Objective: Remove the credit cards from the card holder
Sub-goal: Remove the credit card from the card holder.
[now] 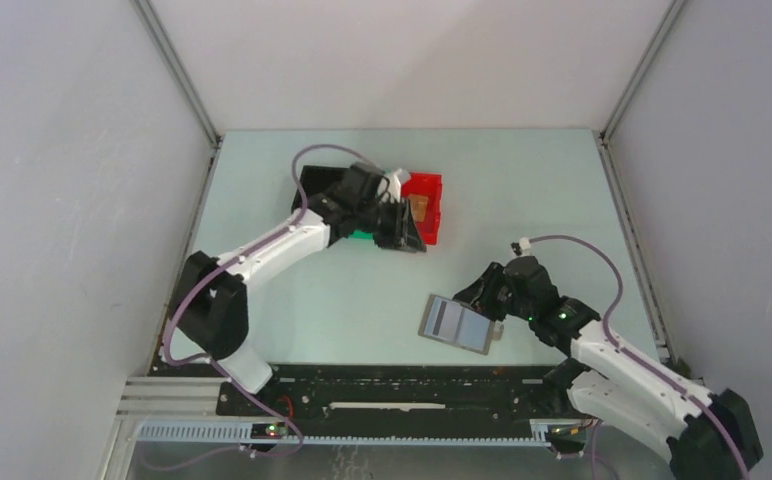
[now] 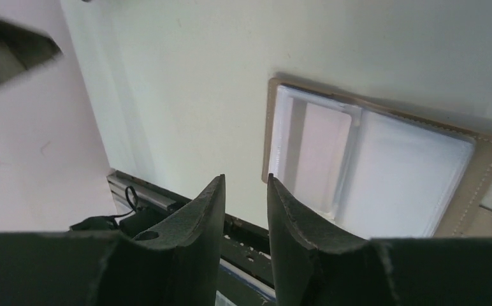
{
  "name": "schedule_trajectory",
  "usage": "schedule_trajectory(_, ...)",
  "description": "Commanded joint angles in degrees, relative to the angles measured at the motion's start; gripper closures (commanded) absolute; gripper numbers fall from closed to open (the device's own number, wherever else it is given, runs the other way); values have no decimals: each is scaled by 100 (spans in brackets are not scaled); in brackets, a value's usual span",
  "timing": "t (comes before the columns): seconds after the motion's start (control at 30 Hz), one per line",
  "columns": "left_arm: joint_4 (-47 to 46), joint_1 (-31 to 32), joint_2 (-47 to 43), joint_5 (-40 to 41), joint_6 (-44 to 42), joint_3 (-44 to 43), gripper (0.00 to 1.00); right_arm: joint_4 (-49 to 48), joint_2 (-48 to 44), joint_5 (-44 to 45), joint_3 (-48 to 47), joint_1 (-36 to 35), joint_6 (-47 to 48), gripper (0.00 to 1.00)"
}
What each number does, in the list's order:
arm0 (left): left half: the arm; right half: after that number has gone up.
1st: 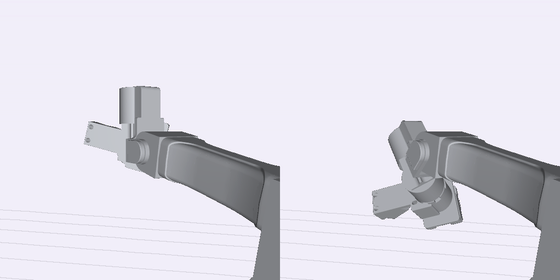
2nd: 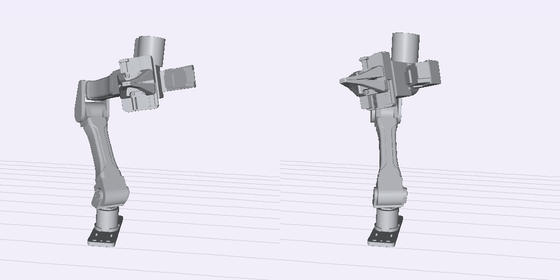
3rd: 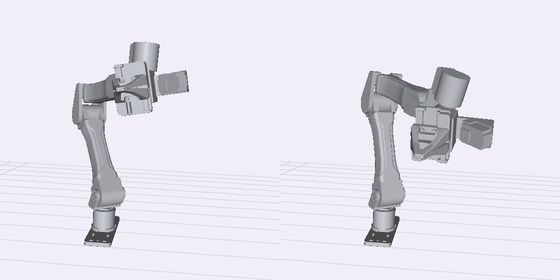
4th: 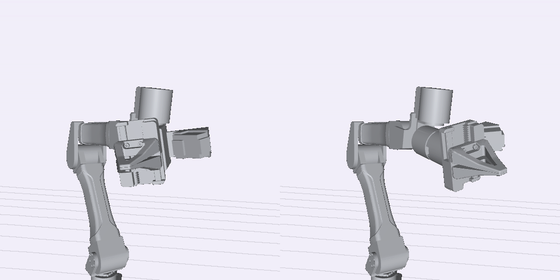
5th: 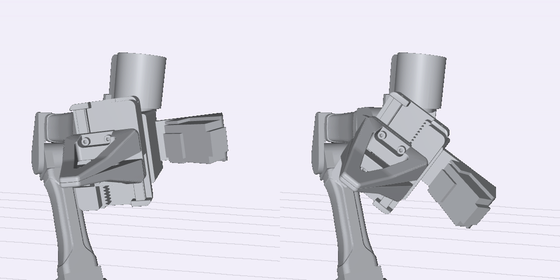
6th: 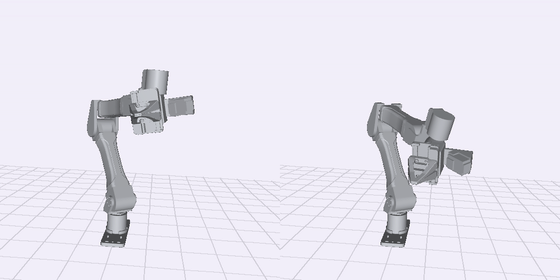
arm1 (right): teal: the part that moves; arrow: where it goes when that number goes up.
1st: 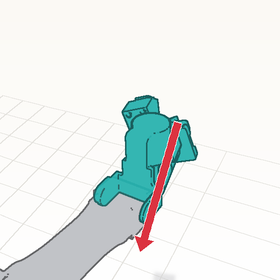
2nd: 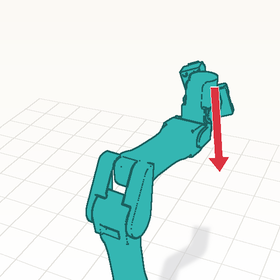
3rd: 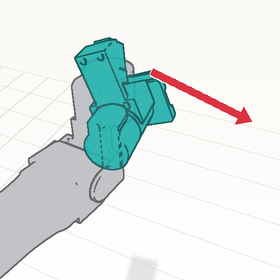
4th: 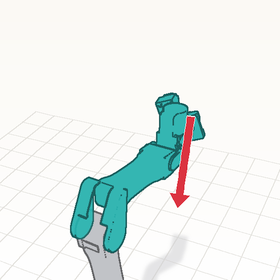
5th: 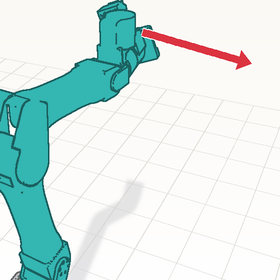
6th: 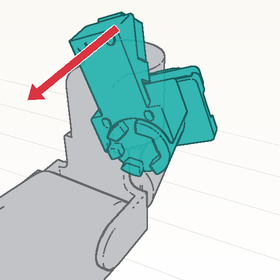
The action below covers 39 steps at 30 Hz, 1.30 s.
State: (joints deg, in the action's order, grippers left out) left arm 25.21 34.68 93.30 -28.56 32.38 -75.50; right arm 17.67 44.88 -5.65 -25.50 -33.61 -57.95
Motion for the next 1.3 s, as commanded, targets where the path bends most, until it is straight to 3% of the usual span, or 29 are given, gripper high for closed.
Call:
schedule_trajectory(0.0, -1046, 446, -295, -592, 555, 884, 64, -785, 680, 241, 193, -189, -502, 61)
schedule_trajectory(0.17, -1599, 743, 61, -883, 862, 1480, 64, -416, 1133, 324, 194, -159, -680, 61)
schedule_trajectory(0.33, -1691, 920, 651, -973, 899, 1461, 65, -137, 1231, 341, 282, -23, -626, 75)
schedule_trajectory(0.63, -1326, 936, 1217, -613, 701, 1352, 62, 1240, -10, 830, 604, 566, -384, 74)
schedule_trajectory(0.8, -1387, 942, 1457, -721, 708, 1305, 62, 1242, -84, 632, 858, 886, -316, 74)
schedule_trajectory(1.27, -1396, 1005, 1768, -884, 690, 1190, 62, 597, 520, 315, 1011, 900, -330, 74)
